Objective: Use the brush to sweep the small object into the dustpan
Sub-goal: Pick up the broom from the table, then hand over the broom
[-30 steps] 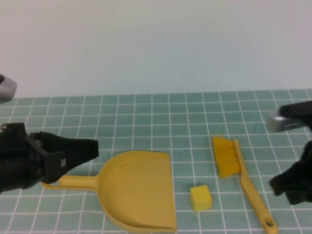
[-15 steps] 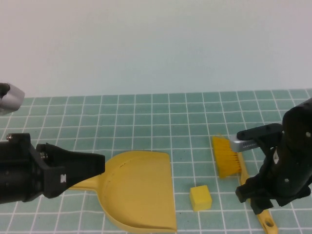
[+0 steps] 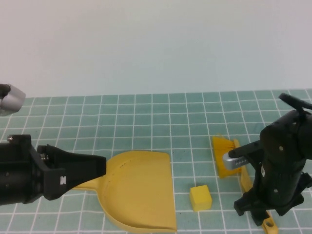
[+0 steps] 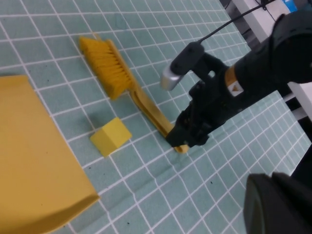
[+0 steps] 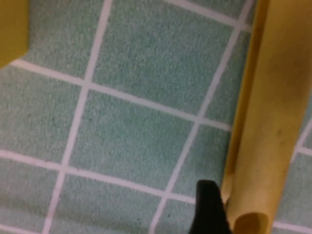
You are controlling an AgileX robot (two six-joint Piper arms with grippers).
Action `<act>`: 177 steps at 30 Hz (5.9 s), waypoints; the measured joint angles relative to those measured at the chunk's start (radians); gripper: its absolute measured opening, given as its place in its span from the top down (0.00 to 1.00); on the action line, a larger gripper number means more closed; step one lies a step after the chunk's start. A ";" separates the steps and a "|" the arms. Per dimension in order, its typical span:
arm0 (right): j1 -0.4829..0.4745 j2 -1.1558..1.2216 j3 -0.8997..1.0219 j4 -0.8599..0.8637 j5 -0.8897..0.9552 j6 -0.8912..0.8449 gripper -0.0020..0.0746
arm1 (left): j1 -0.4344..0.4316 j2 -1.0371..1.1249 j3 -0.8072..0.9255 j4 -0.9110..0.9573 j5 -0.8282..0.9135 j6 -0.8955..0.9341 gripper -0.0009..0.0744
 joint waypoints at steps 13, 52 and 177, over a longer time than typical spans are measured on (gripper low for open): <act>0.000 0.043 -0.004 0.004 0.065 -0.010 0.73 | 0.000 0.000 0.000 -0.074 0.002 -0.002 0.99; 0.175 -0.516 -0.157 0.224 0.382 -0.048 0.74 | -0.433 0.638 -0.180 -0.620 -0.119 0.104 0.40; 0.129 -0.801 0.149 0.939 -0.145 -0.796 0.40 | -0.350 0.787 -0.474 -0.614 0.182 0.422 0.79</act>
